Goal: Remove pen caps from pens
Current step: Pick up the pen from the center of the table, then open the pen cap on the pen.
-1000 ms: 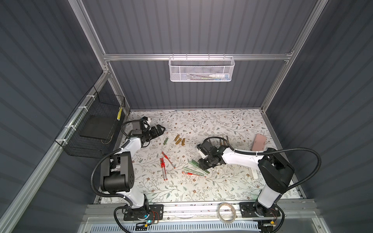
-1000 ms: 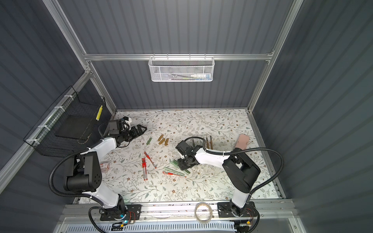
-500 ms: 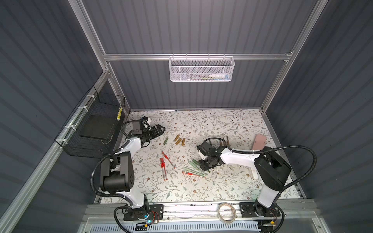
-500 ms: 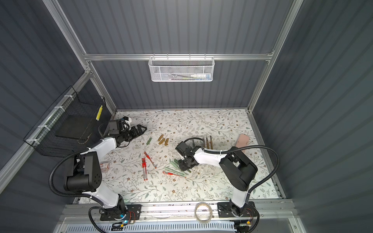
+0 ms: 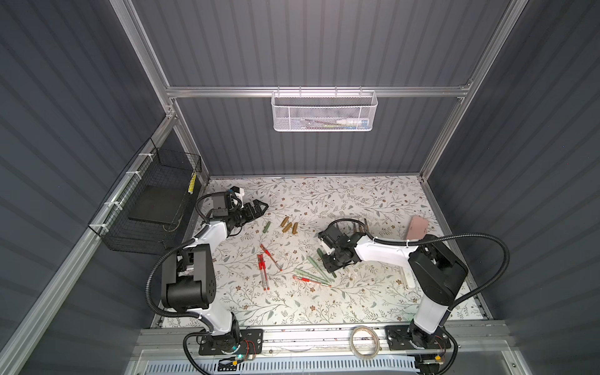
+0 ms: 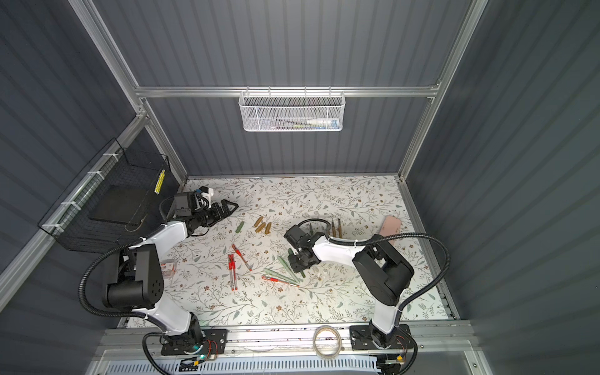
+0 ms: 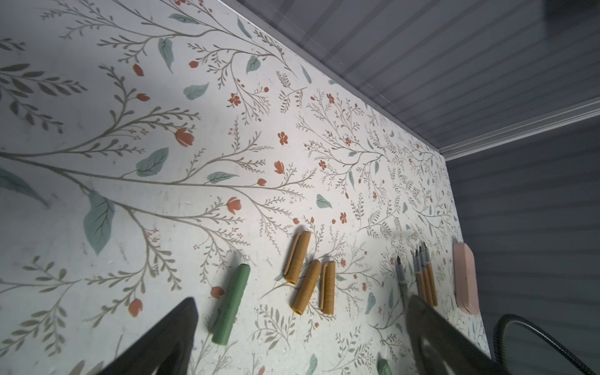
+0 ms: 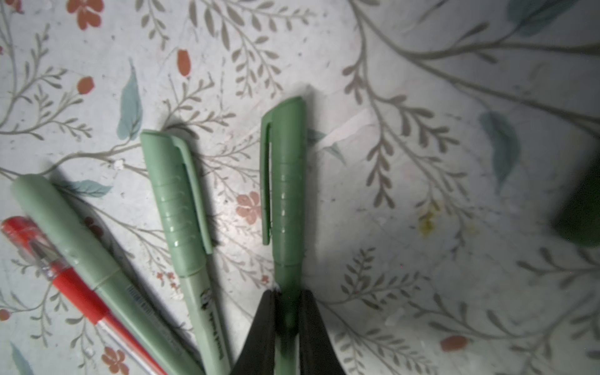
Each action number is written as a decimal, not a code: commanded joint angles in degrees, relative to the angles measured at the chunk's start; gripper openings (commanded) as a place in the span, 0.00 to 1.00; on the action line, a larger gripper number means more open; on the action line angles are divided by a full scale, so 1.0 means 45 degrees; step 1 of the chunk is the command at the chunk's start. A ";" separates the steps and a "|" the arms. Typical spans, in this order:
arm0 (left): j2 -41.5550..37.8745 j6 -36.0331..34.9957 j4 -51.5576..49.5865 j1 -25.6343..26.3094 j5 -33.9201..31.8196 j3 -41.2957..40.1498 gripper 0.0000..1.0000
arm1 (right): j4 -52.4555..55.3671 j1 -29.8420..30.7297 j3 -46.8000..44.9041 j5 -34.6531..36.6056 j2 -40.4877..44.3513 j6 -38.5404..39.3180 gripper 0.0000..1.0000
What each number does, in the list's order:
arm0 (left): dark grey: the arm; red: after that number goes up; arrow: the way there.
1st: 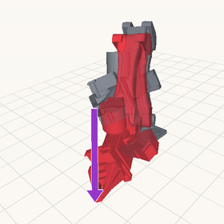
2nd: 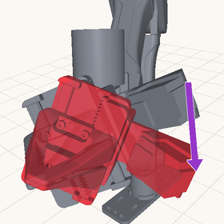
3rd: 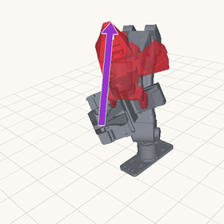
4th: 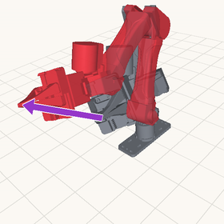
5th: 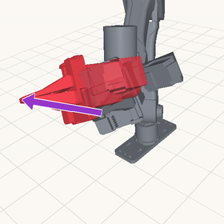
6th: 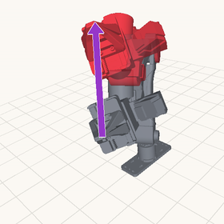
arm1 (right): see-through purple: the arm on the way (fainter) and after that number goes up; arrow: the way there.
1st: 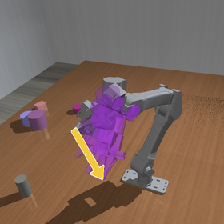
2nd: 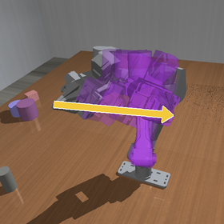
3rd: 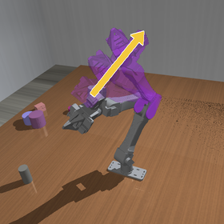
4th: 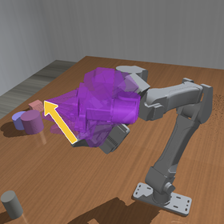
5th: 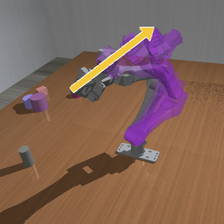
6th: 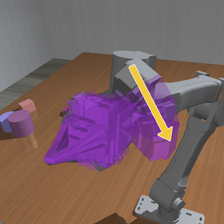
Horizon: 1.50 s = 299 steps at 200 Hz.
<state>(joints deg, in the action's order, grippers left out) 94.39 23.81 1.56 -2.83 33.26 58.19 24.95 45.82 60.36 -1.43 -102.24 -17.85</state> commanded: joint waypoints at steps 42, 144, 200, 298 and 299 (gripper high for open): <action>0.0135 0.0578 0.0754 0.0674 0.2264 0.0442 1.00 | -0.0135 -0.1182 0.0493 -0.0280 0.2183 -0.0214 0.00; 0.0342 0.3187 0.5263 0.2806 0.6282 -0.0132 0.80 | -0.5310 -0.1745 0.0092 -0.3507 0.3539 -0.2192 0.00; 0.0284 0.3468 0.5729 0.3427 0.6274 -0.0347 0.77 | -0.5284 -0.1405 0.1074 -0.3299 0.2608 -0.2966 0.00; 0.0746 0.3210 0.4980 0.4198 0.5790 0.0098 0.51 | -0.4191 -0.0618 0.2443 -0.3171 0.1523 -0.2629 0.00; 0.0735 0.3217 0.4973 0.4201 0.5802 0.0106 0.50 | -0.4184 -0.0615 0.2454 -0.3155 0.1525 -0.2613 0.00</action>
<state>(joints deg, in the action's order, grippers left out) 97.25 37.93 24.45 16.14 59.40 56.75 3.14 42.61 68.88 -16.12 -94.63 -30.61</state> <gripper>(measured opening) 0.543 0.121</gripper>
